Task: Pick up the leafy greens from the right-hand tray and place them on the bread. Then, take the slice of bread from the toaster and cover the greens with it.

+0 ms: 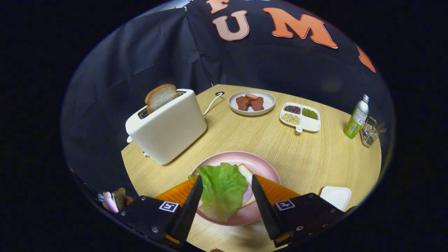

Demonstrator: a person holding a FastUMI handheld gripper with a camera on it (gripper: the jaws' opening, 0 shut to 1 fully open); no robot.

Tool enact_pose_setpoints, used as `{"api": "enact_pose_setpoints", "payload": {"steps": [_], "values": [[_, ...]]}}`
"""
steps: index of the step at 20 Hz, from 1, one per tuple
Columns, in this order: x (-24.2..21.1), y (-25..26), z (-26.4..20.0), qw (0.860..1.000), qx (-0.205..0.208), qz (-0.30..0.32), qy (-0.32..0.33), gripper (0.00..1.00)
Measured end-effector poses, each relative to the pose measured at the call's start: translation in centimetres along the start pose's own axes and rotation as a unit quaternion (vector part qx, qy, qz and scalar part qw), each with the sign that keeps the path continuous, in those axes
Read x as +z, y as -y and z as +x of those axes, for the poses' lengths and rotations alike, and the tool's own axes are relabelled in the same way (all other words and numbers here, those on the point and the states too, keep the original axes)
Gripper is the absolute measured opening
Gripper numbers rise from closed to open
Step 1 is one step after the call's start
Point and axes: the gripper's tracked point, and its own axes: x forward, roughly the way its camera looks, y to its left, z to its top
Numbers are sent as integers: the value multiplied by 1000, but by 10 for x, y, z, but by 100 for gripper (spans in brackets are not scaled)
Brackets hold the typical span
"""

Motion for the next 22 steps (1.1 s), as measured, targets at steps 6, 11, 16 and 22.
{"api": "enact_pose_setpoints", "payload": {"steps": [6, 11, 16, 22], "values": [[51, -1, -18, 994, -12, -22, 107, 92], [83, -23, -20, 988, -6, -43, 146, 93], [96, -53, -6, 990, 17, -51, 130, 93], [125, -104, 9, 993, 67, -29, 95, 93]]}}
